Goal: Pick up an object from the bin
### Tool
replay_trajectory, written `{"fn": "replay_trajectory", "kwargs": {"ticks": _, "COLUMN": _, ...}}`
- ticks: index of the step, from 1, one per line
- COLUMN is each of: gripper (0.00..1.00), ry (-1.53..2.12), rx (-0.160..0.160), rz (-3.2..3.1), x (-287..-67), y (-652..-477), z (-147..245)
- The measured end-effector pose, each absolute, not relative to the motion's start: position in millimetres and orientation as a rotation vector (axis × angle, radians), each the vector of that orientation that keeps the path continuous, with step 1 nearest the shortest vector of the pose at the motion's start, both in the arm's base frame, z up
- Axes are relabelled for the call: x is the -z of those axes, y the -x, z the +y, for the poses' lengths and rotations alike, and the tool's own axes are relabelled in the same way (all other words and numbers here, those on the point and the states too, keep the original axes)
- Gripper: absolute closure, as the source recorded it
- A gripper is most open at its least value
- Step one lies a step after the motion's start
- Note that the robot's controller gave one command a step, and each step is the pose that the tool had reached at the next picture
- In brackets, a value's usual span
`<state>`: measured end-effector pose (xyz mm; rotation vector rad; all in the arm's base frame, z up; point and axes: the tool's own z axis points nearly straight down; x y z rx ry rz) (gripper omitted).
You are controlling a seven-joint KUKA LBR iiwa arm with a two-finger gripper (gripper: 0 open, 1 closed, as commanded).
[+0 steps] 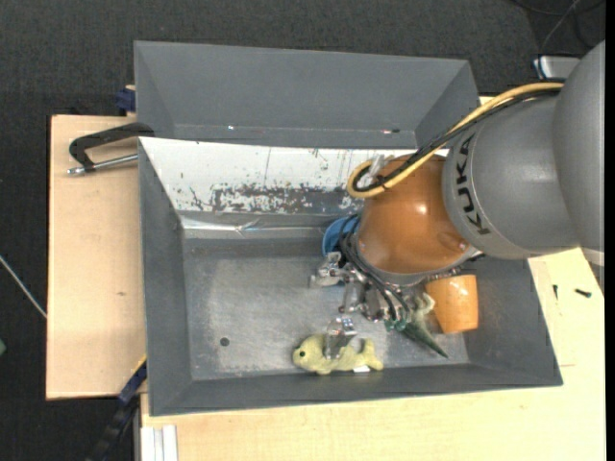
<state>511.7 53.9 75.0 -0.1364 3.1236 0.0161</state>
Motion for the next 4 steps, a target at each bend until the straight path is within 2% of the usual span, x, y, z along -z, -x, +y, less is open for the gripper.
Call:
{"fn": "replay_trajectory", "kwargs": {"ticks": 1, "gripper": 0.00, "ry": 0.192, "rx": -0.005, "rz": 3.121, "x": -183, "y": -522.9, "z": 82}}
{"fn": "replay_trajectory", "kwargs": {"ticks": 2, "gripper": 0.00, "ry": 0.013, "rx": -0.001, "rz": 3.126, "x": -74, "y": -528.9, "z": 16}}
{"fn": "replay_trajectory", "kwargs": {"ticks": 3, "gripper": 1.00, "ry": 0.019, "rx": -0.003, "rz": 3.117, "x": -80, "y": -531.7, "z": 18}}
{"fn": "replay_trajectory", "kwargs": {"ticks": 4, "gripper": 1.00, "ry": 0.105, "rx": 0.000, "rz": 3.126, "x": -192, "y": -544.1, "z": 7}}
